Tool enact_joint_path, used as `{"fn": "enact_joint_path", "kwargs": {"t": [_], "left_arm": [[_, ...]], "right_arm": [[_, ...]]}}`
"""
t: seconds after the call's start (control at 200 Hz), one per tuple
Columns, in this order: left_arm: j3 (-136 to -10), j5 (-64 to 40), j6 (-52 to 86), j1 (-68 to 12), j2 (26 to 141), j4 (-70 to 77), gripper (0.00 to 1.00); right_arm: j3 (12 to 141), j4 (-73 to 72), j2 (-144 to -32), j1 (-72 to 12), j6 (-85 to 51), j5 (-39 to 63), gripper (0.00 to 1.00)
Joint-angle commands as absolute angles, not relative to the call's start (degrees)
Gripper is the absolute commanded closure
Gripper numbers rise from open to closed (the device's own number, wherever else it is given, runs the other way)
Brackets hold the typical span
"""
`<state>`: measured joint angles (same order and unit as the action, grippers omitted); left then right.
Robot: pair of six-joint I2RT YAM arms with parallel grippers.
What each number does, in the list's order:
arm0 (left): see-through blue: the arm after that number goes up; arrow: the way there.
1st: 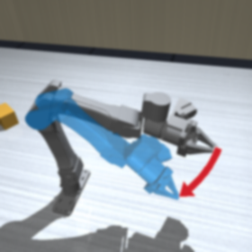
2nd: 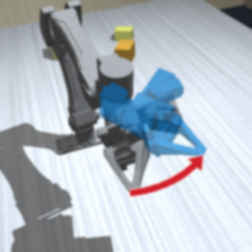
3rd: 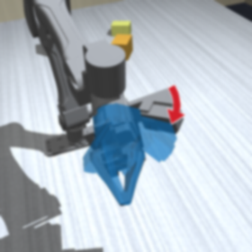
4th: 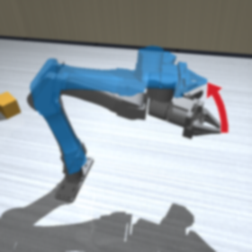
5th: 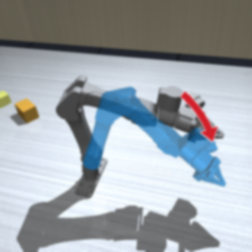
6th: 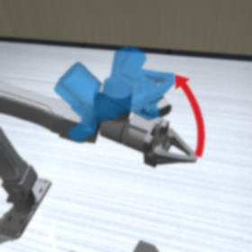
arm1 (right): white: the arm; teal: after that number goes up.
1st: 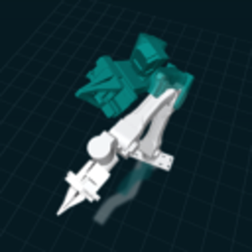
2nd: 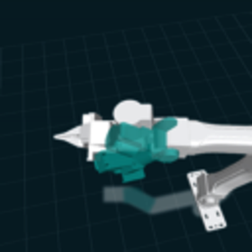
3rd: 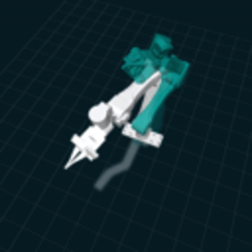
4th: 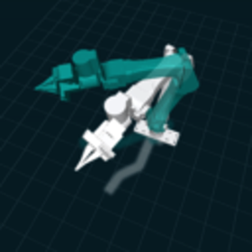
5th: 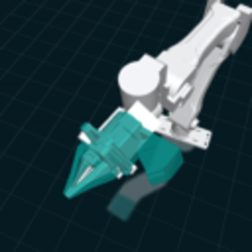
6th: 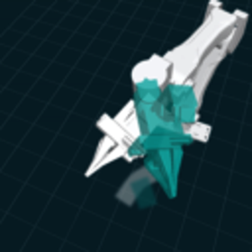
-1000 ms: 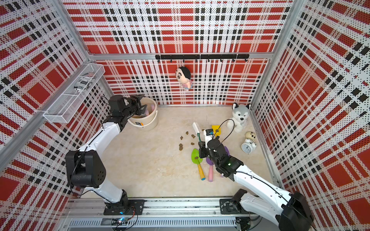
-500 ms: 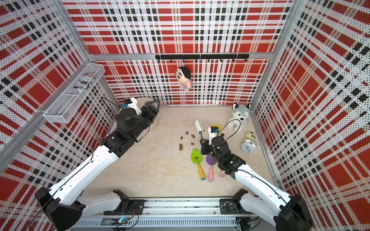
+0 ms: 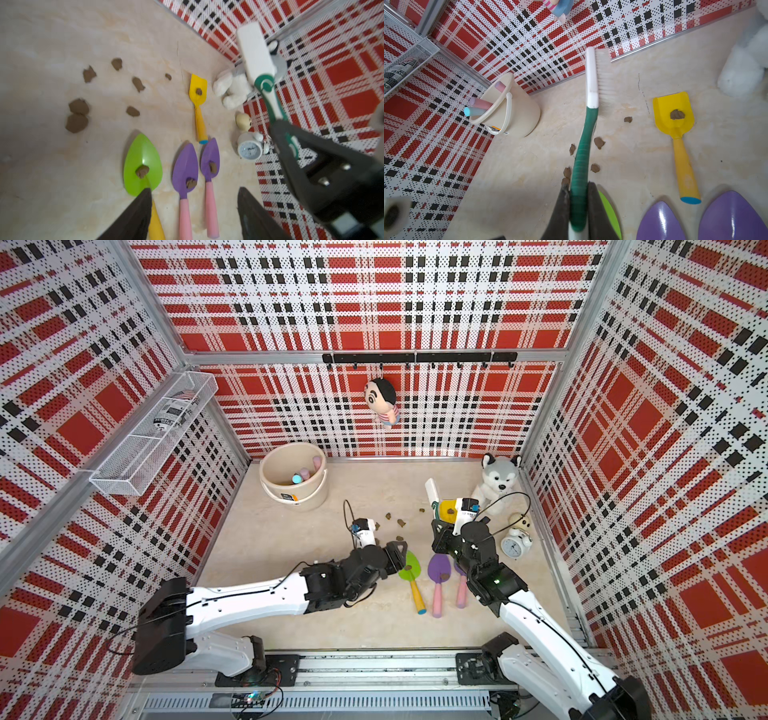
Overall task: Brush the soil off the hand trowel and place it into the bucket
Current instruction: Pick up the hand trowel from the center of the board.
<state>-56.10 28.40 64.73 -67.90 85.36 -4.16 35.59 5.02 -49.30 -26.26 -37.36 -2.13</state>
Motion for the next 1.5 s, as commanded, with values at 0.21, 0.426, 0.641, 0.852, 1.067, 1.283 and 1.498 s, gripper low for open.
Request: {"fn": "enact_joint_path", "kwargs": {"t": [0.21, 0.426, 0.641, 0.852, 1.067, 1.283, 1.498], "left_arm": [[-66.2, 17.8, 75.0, -72.4, 101.2, -11.3, 0.51], [-72.0, 13.5, 74.7, -72.5, 108.9, -20.7, 0.59], [-73.7, 14.5, 72.3, -72.3, 111.5, -23.7, 0.42], [-75.5, 14.3, 71.0, -72.1, 113.6, -26.1, 0.40], [-76.8, 14.5, 69.5, -71.9, 115.2, -28.6, 0.40], [-77.1, 15.2, 68.5, -72.1, 115.1, -32.0, 0.49], [-75.5, 15.6, 68.0, -72.1, 113.8, -33.3, 0.58]], "right_arm": [[35.4, 7.7, -45.8, -25.0, -36.3, -2.9, 1.00], [35.6, 9.3, -44.7, -24.8, -35.6, -3.4, 1.00], [35.7, 9.8, -44.4, -24.7, -35.2, -3.7, 1.00], [35.9, 9.6, -44.7, -24.7, -35.1, -3.3, 1.00], [35.9, 9.6, -44.5, -24.6, -35.1, -3.6, 1.00], [35.3, 9.9, -43.6, -24.7, -35.2, -4.4, 1.00], [35.5, 9.9, -43.9, -24.7, -35.2, -4.3, 1.00]]}}
